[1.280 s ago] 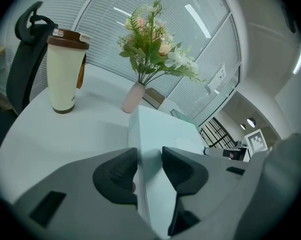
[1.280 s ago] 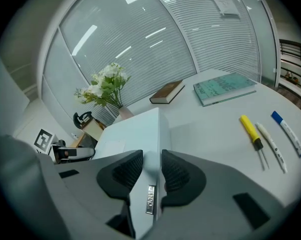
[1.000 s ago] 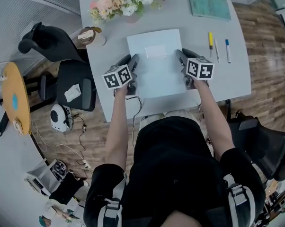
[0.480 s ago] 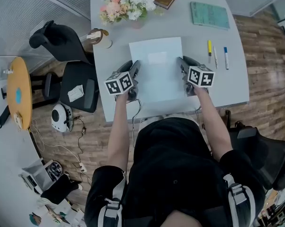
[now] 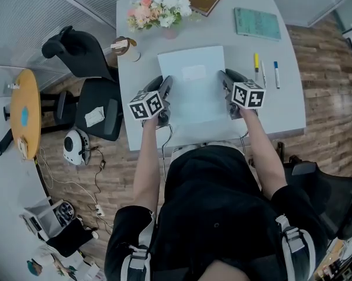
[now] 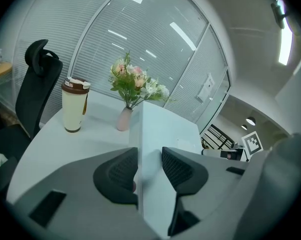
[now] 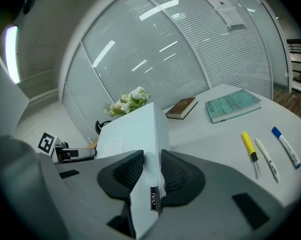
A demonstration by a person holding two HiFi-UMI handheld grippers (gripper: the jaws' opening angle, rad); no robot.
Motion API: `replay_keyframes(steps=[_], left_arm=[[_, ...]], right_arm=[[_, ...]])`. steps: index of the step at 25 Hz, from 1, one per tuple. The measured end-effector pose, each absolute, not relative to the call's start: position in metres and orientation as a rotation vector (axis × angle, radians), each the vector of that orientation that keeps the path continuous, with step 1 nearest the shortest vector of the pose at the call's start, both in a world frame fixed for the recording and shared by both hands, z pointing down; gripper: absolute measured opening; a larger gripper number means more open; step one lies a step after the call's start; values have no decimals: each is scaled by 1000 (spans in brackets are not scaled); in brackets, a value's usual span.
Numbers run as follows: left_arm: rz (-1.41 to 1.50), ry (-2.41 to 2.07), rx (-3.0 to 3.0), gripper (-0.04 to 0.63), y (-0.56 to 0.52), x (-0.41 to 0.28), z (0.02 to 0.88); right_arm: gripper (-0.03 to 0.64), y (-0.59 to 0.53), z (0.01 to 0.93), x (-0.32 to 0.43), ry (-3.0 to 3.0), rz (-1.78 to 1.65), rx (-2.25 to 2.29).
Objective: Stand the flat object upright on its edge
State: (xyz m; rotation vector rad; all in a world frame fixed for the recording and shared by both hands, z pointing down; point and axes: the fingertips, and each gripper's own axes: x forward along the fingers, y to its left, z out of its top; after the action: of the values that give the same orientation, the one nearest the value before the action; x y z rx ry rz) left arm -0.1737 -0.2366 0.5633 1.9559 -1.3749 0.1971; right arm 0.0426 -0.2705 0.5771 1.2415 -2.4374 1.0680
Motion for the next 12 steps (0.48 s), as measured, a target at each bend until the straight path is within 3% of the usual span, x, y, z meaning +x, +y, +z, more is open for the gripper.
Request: replay_keyframes(steps=[12], left_arm=[[155,-1412,2018,164,-232,-166,536]], right_arm=[[126,-268,550,50,-2506,950,1231]])
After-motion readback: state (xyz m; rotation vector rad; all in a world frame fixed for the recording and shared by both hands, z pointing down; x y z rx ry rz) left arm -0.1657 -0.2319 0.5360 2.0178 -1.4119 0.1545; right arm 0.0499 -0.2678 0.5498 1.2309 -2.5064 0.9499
